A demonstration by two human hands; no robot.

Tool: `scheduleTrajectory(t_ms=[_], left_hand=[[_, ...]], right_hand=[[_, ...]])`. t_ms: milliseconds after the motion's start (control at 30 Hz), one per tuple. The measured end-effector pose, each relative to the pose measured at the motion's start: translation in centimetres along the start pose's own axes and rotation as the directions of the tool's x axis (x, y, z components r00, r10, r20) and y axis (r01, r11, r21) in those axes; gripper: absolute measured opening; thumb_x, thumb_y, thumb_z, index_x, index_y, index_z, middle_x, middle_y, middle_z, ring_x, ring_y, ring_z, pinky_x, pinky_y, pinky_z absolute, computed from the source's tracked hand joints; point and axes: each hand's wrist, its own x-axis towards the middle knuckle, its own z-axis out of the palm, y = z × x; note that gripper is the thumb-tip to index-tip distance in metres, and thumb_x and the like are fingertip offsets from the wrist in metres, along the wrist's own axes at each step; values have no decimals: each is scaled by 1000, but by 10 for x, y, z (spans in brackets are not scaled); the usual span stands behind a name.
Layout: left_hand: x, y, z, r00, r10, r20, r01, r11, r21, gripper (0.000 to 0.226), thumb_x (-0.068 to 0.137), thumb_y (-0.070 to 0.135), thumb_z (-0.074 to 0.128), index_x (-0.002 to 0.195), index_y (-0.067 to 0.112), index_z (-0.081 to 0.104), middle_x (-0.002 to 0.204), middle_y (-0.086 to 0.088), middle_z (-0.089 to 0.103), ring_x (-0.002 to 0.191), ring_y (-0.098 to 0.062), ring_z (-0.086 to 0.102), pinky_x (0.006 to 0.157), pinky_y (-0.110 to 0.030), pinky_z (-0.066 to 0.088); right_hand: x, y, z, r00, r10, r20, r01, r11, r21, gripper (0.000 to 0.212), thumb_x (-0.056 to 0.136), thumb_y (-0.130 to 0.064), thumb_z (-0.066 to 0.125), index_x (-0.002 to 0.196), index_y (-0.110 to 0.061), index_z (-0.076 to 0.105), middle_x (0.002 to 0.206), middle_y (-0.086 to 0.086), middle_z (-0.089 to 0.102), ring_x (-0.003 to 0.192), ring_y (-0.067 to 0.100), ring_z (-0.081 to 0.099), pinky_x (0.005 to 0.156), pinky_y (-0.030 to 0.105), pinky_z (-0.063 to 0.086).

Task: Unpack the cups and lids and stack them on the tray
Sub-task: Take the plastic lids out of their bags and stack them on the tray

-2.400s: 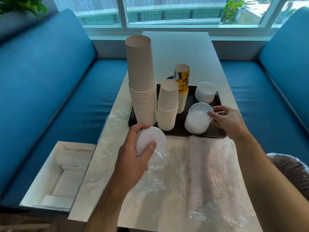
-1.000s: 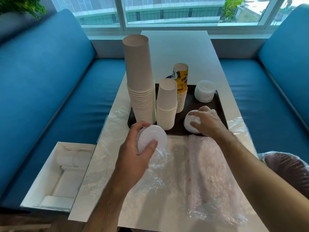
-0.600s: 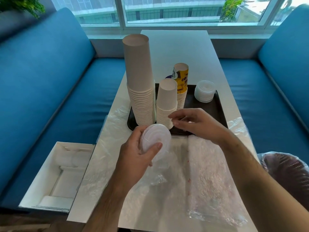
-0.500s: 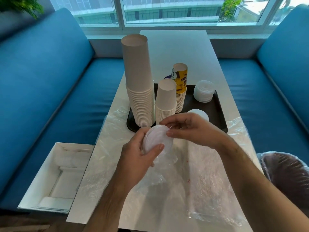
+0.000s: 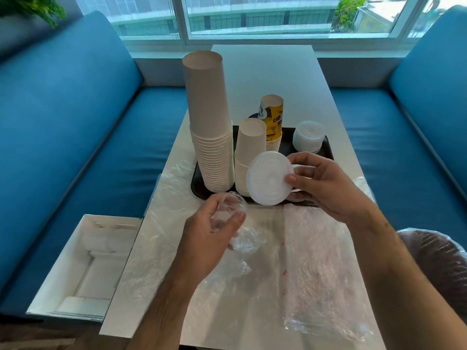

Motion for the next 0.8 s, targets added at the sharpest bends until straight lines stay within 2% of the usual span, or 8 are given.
scheduleTrajectory(t_ms=[100, 200, 333, 433, 600, 700, 800], left_hand=[[2, 6, 5, 1000, -20, 10, 20, 997, -73, 24, 87, 29, 72, 108, 37, 65, 96, 22, 71, 72, -13, 72, 56, -23, 56], [1, 9, 6, 1000, -12, 11, 13, 993, -114, 28, 78, 37, 71, 105, 30, 68, 87, 10, 75, 70, -18, 70, 59, -26, 58], [2, 7, 4, 1000, 4, -4, -5, 991, -130, 11, 90, 23, 70, 101, 23, 68, 77, -2, 73, 66, -21, 68, 60, -27, 58], [2, 7, 3, 999, 23, -23, -25, 995, -100, 10, 92, 23, 67, 102, 23, 67, 76, 2, 73, 64, -12, 68, 60, -23, 57], [0, 9, 3, 999, 27, -38, -31, 993, -112, 7, 90, 26, 67, 97, 24, 68, 82, 7, 75, 62, -11, 66, 60, -23, 57], [-1, 8, 2, 999, 24, -37, -29, 993, -116, 6, 94, 19, 65, 97, 21, 70, 86, 3, 76, 62, -13, 64, 58, -27, 57], [-1, 7, -1, 999, 24, -46, -28, 995, -97, 8, 96, 16, 65, 98, 22, 69, 86, 6, 75, 61, -12, 64, 58, -26, 57]], right_hand=[[-1, 1, 8, 998, -11, 57, 13, 999, -47, 37, 79, -16, 71, 116, -14, 65, 99, 7, 73, 101, 30, 72, 76, 34, 62], [0, 2, 16, 999, -25, 45, 30, 993, -118, 39, 79, -19, 72, 118, -16, 67, 105, 8, 71, 103, 27, 72, 79, 36, 62], [2, 5, 23, 999, -10, 31, 14, 991, -135, 48, 76, -21, 75, 123, -19, 66, 112, 11, 68, 104, 27, 71, 85, 42, 61], [2, 6, 23, 999, -5, 39, 9, 994, -112, 48, 76, -18, 76, 123, -18, 66, 107, 8, 71, 103, 28, 72, 84, 42, 61], [2, 6, 15, 997, -6, 73, 7, 1000, -13, 46, 77, -16, 74, 123, -15, 64, 97, 5, 72, 95, 25, 72, 77, 34, 62], [6, 8, 0, 999, -49, -2, 49, 993, 104, 45, 75, -22, 77, 119, -18, 70, 93, 7, 68, 89, 20, 67, 75, 30, 60], [15, 13, -22, 985, -53, -162, 86, 976, 202, 42, 72, -24, 78, 113, -18, 73, 92, 6, 67, 86, 17, 64, 77, 26, 57]])
